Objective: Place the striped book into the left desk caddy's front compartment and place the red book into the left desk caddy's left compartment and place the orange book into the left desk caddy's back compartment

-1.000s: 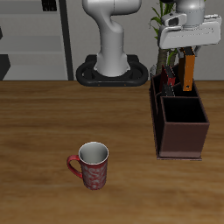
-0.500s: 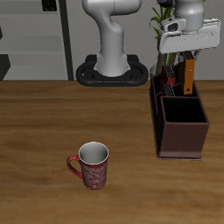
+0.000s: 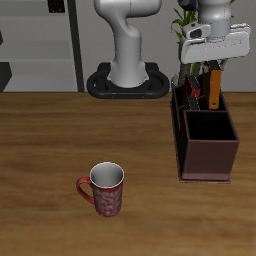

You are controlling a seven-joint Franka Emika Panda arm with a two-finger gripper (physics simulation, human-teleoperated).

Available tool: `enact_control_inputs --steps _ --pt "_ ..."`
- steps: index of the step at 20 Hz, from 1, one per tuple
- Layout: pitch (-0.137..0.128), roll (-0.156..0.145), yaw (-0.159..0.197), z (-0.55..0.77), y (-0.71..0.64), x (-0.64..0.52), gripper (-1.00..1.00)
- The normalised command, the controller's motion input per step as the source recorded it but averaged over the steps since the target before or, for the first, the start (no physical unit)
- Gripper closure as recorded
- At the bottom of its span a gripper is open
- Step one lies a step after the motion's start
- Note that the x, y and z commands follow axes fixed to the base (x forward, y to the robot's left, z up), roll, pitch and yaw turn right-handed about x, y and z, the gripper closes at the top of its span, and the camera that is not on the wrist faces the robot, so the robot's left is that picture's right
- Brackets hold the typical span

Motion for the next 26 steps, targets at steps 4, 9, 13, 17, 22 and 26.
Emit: enact_control_inputs --steps 4,9,13,17,22,26 --pt "0.002 0.024 0.006 -0.04 0.04 -0.01 1.00" --pt "0.004 0.009 -0.004 -0.02 0.05 0.01 1.00" --pt "-0.007 0.003 -0.005 0.03 0.01 0.02 1.00" --pt "0.011 -0.004 -0.009 -0.05 0.00 0.06 1.00" --pt "0.009 -0.002 -0.002 -0.08 0.00 0.07 1.00" --pt "0.015 0.001 -0.005 -0.08 -0.01 0.06 1.00"
